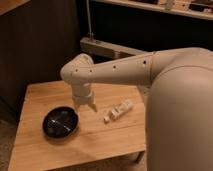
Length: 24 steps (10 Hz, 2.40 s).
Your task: Place the bottle in the ceramic bowl
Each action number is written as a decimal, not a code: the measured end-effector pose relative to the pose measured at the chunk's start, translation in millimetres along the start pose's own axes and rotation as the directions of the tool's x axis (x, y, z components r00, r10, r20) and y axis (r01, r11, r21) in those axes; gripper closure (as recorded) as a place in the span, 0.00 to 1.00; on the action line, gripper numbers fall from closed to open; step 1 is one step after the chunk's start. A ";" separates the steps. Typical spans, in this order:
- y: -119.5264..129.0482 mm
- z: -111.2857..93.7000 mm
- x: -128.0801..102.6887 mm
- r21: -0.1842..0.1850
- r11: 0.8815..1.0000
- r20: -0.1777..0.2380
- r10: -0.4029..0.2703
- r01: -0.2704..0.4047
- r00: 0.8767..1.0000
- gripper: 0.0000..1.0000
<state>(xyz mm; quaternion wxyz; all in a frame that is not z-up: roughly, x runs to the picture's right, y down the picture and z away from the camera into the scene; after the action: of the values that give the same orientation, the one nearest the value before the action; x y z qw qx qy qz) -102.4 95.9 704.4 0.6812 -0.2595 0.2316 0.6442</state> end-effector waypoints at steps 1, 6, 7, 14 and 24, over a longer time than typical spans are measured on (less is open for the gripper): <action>0.0 0.0 0.0 0.000 1.000 0.000 0.000 0.000 1.000 0.35; 0.0 0.0 0.0 0.000 1.000 0.000 0.000 0.000 1.000 0.35; 0.0 0.0 0.0 0.000 1.000 0.000 0.000 0.000 1.000 0.35; 0.0 0.0 0.0 0.000 1.000 0.000 0.000 0.000 1.000 0.35; -33.3 -4.7 -48.6 -0.009 0.989 0.042 0.148 -0.148 0.988 0.35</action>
<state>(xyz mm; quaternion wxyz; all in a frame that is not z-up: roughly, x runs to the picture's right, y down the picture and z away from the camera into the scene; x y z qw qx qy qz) -72.1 54.8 734.2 0.6357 -0.2299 0.2339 0.6989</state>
